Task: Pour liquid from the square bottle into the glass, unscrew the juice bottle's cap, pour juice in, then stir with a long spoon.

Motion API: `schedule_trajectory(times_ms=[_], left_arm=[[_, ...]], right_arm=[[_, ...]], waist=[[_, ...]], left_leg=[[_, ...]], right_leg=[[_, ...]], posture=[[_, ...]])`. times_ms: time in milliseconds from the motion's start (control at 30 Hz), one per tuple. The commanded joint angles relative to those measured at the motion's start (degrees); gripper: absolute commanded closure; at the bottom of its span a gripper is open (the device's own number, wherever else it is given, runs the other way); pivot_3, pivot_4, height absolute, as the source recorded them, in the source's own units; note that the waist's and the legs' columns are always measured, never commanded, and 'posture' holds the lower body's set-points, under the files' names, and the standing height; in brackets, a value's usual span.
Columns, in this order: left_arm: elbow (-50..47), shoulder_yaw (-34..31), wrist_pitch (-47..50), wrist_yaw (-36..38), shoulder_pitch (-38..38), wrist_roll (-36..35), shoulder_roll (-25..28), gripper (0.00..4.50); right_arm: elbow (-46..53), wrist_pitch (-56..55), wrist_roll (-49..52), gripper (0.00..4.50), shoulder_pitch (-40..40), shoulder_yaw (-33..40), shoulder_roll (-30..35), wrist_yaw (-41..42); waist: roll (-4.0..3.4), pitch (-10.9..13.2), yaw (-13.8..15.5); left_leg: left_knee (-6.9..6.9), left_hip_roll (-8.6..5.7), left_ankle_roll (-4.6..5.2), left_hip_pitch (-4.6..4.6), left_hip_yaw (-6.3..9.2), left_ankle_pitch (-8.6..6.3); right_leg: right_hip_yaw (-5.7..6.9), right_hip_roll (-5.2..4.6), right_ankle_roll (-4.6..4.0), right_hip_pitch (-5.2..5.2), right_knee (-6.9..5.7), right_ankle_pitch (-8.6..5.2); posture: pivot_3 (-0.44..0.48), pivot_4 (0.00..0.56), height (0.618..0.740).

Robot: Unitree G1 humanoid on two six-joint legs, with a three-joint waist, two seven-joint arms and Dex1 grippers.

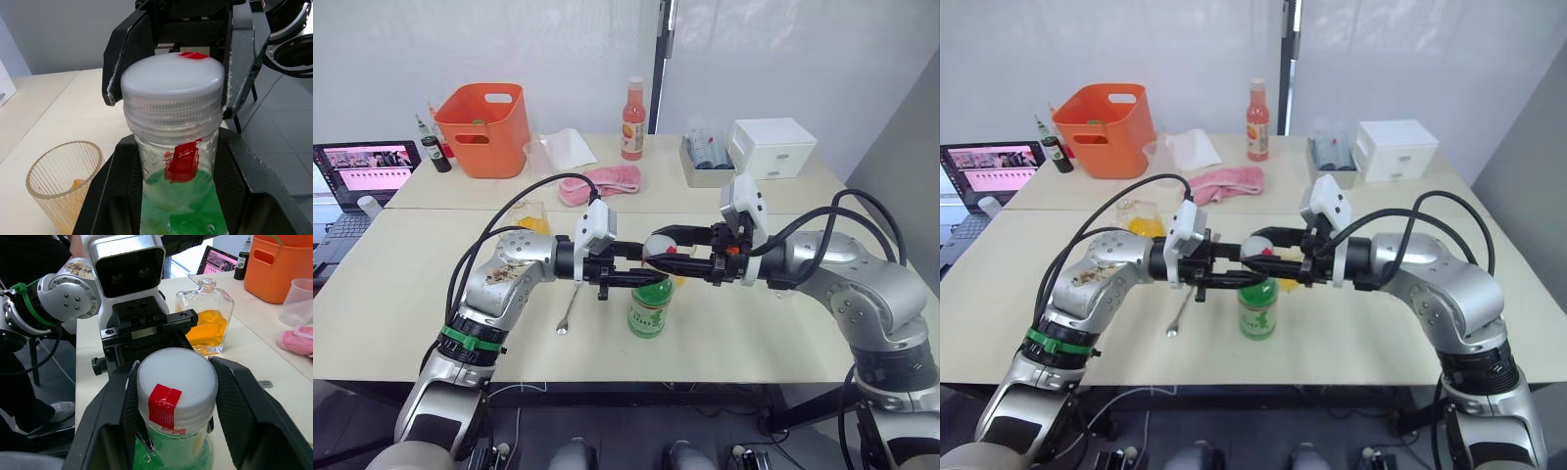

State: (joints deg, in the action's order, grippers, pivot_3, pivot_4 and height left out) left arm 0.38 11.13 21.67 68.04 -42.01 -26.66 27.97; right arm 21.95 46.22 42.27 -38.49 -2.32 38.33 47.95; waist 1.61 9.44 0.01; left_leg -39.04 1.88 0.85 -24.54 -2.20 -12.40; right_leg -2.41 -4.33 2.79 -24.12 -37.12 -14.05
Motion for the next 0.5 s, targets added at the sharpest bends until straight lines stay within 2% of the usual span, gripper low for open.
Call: schedule_trajectory(times_ms=[33, 133, 267, 367, 500], left_arm=[[-0.18, 0.82, -0.08, -1.41, 0.35, 3.58, 1.12, 3.00], [-0.07, 1.04, -0.16, -0.54, 0.35, 3.60, 1.69, 3.00], [0.04, 1.74, -1.50, 1.22, 0.52, 4.21, 2.82, 3.00], [-0.38, 2.11, -1.49, 1.86, 1.00, 3.85, 3.24, 3.00], [-0.60, 2.34, -1.55, 1.83, 1.12, 3.70, 3.35, 3.00]], right_arm=[[0.41, -0.46, 0.74, 2.79, -0.46, 1.41, -0.47, 0.53], [-3.03, -2.40, 1.04, 2.79, -2.37, 0.41, -0.43, 6.48], [-12.19, -8.04, -0.97, 2.79, -7.06, -3.76, 0.49, 22.81], [-26.62, -14.48, -6.45, 2.79, -14.74, -9.53, -0.22, 37.58], [-40.10, -19.76, -9.27, 2.79, -22.68, -13.03, -2.78, 44.13]], waist=[[0.00, 0.00, -0.02], [0.00, 0.00, -0.07], [0.00, 0.00, -0.33], [-0.02, -0.01, -0.71], [-0.02, -0.01, -0.73]], left_leg=[[0.00, 0.00, 0.00, 0.00, 0.00, 0.00], [0.00, 0.00, 0.00, 0.02, 0.00, 0.00], [0.01, 0.01, 0.00, 0.06, -0.03, 0.00], [0.03, 0.02, 0.00, 0.10, -0.07, 0.00], [0.11, 0.04, 0.00, 0.12, -0.06, 0.00]], right_leg=[[0.00, 0.00, 0.00, 0.00, 0.00, 0.00], [0.00, 0.00, 0.00, 0.02, 0.00, 0.00], [-0.01, 0.02, 0.00, 0.03, 0.00, 0.00], [-0.02, 0.04, 0.00, 0.03, 0.01, 0.00], [-0.02, 0.06, -0.01, 0.03, 0.02, -0.01]], posture=[[0.000, 0.150, 0.715], [0.000, 0.150, 0.715], [0.000, 0.150, 0.715], [0.000, 0.150, 0.715], [0.000, 0.150, 0.715]])
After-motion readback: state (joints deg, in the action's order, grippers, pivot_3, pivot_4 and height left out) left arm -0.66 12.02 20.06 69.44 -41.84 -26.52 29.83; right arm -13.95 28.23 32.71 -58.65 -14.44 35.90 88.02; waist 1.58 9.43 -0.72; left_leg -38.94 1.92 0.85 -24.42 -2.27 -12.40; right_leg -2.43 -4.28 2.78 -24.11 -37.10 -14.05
